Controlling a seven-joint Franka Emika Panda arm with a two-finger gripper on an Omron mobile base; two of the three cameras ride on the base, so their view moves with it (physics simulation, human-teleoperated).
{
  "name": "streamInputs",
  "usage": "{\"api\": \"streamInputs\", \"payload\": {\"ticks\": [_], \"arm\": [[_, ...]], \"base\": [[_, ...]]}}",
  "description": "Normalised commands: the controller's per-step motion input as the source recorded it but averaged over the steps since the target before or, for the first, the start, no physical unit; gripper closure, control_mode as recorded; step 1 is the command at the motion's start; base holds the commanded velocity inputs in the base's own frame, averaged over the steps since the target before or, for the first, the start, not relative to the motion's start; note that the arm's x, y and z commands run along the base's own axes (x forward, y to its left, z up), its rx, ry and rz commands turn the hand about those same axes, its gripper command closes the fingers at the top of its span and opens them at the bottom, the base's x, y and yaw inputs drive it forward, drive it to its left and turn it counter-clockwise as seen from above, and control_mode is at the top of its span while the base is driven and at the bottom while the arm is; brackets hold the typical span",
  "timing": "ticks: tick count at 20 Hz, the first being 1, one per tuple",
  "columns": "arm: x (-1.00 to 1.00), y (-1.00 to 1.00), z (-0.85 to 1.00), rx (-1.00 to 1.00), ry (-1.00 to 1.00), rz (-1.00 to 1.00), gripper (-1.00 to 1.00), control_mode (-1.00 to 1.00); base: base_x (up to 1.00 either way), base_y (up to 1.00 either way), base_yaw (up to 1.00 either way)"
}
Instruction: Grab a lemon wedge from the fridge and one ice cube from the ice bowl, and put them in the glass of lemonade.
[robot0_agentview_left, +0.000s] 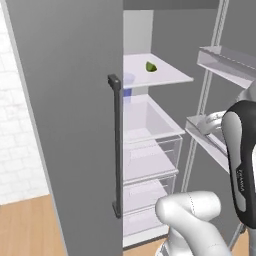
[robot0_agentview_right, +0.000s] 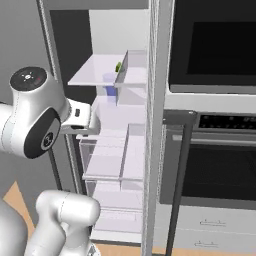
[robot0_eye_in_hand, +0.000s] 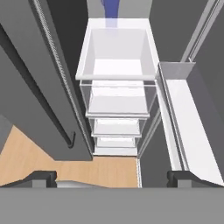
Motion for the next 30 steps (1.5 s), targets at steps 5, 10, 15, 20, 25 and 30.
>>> {"api": "streamInputs", "payload": {"ticks": [5,10,15,20,25,30], "arm": [[0.0,0.0,0.0,0.0,0.0,0.0,-1.0,1.0],[0.0,0.0,0.0,0.0,0.0,0.0,-1.0,1.0],[0.0,0.0,0.0,0.0,0.0,0.0,-1.0,1.0],[0.0,0.0,0.0,0.0,0.0,0.0,-1.0,1.0],[0.0,0.0,0.0,0.0,0.0,0.0,-1.0,1.0],[0.09,-0.12,0.01,0.0,0.0,0.0,-1.0,-1.0]], "base": [[0.57,0.0,0.0],[0.45,-0.1,0.02],[0.63,-0.19,0.03],[0.64,-0.44,0.0],[0.57,-0.31,0.0],[0.0,0.0,0.0]]}}
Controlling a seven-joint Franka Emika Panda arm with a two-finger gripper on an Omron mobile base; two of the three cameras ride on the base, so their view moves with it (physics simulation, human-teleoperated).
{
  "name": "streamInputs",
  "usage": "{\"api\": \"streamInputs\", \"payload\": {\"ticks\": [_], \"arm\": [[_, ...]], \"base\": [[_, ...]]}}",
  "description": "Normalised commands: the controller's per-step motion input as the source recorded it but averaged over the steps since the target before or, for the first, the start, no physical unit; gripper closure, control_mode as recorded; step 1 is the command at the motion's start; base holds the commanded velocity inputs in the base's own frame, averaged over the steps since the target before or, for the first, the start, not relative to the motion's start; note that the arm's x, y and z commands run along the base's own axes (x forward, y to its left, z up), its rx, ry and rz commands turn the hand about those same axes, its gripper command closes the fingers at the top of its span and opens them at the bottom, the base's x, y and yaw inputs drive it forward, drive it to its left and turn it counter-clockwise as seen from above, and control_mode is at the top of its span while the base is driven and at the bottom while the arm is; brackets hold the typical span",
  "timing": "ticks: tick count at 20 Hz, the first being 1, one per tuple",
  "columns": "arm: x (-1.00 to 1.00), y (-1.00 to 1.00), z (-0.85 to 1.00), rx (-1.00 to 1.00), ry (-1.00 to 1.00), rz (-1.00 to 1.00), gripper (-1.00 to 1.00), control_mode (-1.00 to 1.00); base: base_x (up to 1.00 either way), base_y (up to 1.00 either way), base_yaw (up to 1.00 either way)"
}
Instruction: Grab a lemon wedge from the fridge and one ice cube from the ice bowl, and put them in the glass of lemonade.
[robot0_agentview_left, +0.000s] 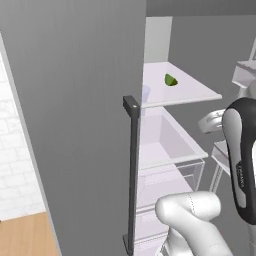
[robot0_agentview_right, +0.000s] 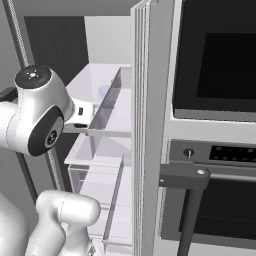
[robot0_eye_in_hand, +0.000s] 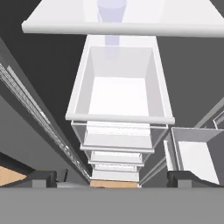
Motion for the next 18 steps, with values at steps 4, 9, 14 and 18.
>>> {"api": "streamInputs", "payload": {"ticks": [4,9,14,18], "arm": [[0.0,-0.11,0.19,0.04,-0.08,0.0,-1.0,-1.0],[0.0,0.07,0.5,0.08,-0.16,0.0,-1.0,-1.0],[0.68,0.27,0.91,0.01,-0.17,0.0,-1.0,-1.0],[1.0,0.15,0.36,0.0,0.07,0.0,-1.0,-1.0]], "base": [[0.0,0.0,0.0],[0.0,0.0,0.0],[0.0,0.0,0.0],[0.0,0.0,0.0]]}}
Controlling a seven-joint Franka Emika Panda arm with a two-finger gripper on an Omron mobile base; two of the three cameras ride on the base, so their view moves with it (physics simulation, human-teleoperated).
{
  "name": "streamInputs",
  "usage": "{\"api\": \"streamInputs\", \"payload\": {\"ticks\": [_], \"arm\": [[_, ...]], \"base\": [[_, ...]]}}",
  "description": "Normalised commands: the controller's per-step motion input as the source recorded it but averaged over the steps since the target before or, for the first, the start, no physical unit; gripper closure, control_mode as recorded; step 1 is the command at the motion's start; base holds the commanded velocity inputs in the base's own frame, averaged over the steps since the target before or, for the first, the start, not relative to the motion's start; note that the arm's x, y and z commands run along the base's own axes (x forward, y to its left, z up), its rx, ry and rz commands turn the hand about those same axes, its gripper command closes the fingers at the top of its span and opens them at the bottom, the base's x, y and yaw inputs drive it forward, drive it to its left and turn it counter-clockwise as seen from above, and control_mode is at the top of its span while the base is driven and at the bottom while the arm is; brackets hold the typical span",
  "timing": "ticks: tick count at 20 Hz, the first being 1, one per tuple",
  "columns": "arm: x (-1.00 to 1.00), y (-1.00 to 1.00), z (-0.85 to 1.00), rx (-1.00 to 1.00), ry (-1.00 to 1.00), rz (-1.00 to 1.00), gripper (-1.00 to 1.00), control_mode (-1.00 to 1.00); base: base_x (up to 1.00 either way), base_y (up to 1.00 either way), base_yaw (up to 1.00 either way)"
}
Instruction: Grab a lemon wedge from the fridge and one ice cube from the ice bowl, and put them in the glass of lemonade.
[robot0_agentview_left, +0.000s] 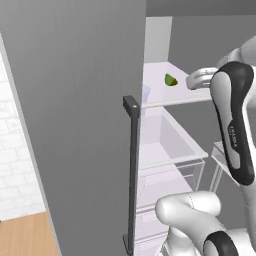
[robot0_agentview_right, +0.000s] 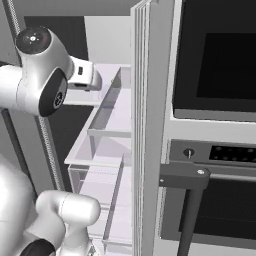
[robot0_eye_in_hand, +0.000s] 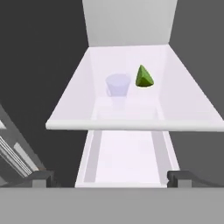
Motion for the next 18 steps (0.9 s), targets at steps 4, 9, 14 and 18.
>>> {"api": "streamInputs", "payload": {"ticks": [4,9,14,18], "arm": [[1.0,0.0,-0.05,0.0,0.15,0.0,-1.0,-1.0],[0.99,-0.01,-0.39,0.0,0.06,0.0,-1.0,-1.0],[0.75,0.0,-0.47,0.0,0.01,0.0,-1.0,-1.0],[0.39,0.0,-0.05,-0.01,0.0,0.0,-1.0,-1.0]], "base": [[0.0,0.0,0.0],[0.0,0.0,0.0],[0.0,0.0,0.0],[0.0,0.0,0.0]]}}
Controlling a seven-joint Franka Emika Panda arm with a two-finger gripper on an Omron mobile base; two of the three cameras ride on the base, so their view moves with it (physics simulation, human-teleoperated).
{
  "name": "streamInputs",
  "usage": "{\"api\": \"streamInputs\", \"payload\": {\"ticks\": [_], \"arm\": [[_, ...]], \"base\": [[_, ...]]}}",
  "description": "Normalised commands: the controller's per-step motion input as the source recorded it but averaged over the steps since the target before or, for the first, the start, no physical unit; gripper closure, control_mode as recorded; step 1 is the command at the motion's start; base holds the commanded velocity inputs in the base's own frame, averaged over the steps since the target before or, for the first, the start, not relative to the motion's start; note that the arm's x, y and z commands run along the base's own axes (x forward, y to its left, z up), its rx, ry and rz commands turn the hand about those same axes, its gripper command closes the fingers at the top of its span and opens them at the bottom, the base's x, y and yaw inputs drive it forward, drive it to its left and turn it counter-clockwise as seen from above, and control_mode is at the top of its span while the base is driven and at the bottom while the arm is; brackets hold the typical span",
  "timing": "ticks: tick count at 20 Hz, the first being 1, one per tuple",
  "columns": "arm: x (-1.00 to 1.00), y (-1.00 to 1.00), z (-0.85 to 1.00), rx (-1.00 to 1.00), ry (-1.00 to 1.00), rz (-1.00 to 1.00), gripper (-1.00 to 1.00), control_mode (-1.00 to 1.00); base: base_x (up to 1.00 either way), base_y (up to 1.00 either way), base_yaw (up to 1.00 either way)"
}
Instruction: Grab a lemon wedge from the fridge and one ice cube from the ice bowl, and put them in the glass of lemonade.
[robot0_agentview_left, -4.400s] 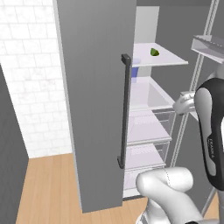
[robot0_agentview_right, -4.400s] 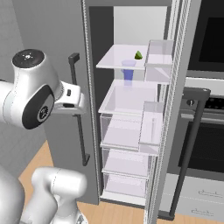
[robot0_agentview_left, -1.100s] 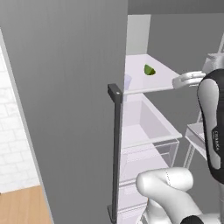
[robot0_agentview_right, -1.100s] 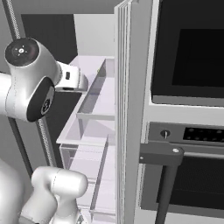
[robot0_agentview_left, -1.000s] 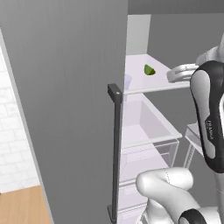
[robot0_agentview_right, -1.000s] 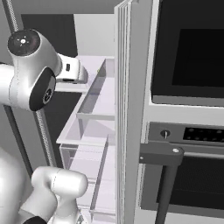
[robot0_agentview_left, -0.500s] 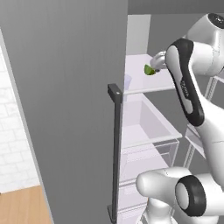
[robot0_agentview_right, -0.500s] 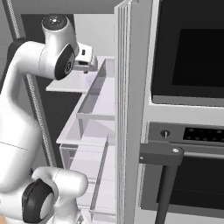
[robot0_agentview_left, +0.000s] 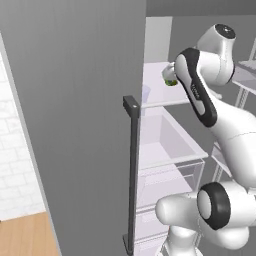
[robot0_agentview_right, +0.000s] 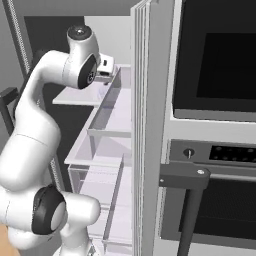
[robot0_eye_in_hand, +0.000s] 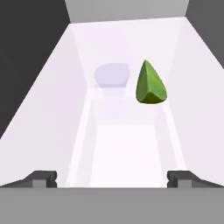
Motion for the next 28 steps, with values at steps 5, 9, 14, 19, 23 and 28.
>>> {"api": "streamInputs", "payload": {"ticks": [5,9,14,19,23,28], "arm": [[0.56,-0.01,0.0,-0.04,0.01,-0.1,-1.0,-1.0],[0.65,-0.12,0.0,0.0,0.03,-0.04,-1.0,-1.0],[0.47,-0.22,-0.04,0.0,0.06,0.0,-1.0,-1.0],[0.54,-0.12,-0.39,0.0,0.16,0.0,-1.0,-1.0],[0.39,0.0,-0.47,0.0,0.2,0.01,-1.0,-1.0],[0.2,0.0,-0.05,0.0,0.03,0.01,-1.0,-1.0]], "base": [[0.0,0.0,0.0],[0.0,0.0,0.0],[0.0,0.0,0.0],[0.0,0.0,0.0],[0.0,0.0,0.0],[0.0,0.0,0.0]]}}
